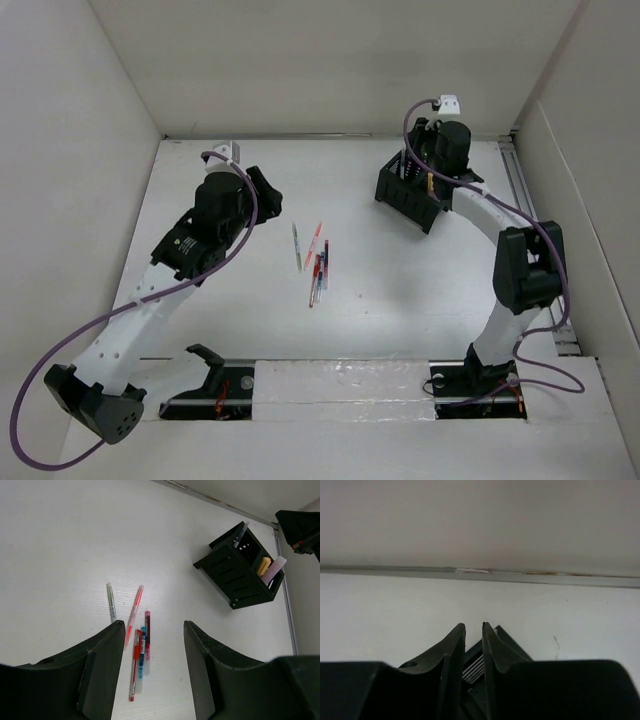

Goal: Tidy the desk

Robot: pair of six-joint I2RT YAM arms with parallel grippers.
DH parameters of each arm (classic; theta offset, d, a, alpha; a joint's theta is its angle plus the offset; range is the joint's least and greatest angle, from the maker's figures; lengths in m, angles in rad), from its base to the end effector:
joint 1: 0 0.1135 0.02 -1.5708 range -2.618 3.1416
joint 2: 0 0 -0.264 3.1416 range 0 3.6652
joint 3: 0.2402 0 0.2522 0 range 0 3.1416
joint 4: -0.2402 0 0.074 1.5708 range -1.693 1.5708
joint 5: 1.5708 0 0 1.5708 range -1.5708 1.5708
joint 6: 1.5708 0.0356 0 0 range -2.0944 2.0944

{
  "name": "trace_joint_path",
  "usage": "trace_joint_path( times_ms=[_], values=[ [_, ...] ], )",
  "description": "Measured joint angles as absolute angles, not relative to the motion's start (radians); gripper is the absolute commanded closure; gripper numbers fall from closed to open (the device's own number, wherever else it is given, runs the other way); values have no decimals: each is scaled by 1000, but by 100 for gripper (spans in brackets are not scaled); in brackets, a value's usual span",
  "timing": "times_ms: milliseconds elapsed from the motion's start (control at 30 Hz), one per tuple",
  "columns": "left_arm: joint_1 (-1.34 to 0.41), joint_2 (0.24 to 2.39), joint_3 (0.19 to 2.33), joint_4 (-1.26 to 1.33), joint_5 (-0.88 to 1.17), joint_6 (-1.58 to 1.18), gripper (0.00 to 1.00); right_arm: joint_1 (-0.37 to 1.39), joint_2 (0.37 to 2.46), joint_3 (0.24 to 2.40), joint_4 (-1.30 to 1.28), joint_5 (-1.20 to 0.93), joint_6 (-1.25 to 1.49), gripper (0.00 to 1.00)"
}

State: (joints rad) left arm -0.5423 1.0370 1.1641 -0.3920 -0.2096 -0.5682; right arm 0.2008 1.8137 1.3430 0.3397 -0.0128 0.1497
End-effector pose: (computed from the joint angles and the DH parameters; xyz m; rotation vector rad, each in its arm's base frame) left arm 0.1975 -0.1103 0.4028 -0.1741 1.8620 -0.5850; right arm 0.4288 0.0877 0.2978 -0.0532 1.7084 0.2721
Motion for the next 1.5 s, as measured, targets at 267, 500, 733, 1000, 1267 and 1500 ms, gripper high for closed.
trace_joint_path(
  times_ms=[267,500,733,1000,1267,1500],
  values=[
    [-542,1047,1191,-373,-189,-542,54,363,1642,1248,260,-12,127,100],
    [-542,1050,1191,-364,-186,-537,54,587,1741,1155,73,-36,134,56],
    [-542,1042,1183,-363,-184,-532,54,645,1850,1180,-46,-48,140,55],
    [-542,1019,1150,-351,-159,-532,54,697,1945,1297,-96,-17,174,59],
    [-542,1013,1144,-348,-151,-532,54,722,2004,1363,-157,83,200,66],
    [-542,1003,1144,-348,-150,-528,54,741,2024,1375,-192,141,228,68]
  ],
)
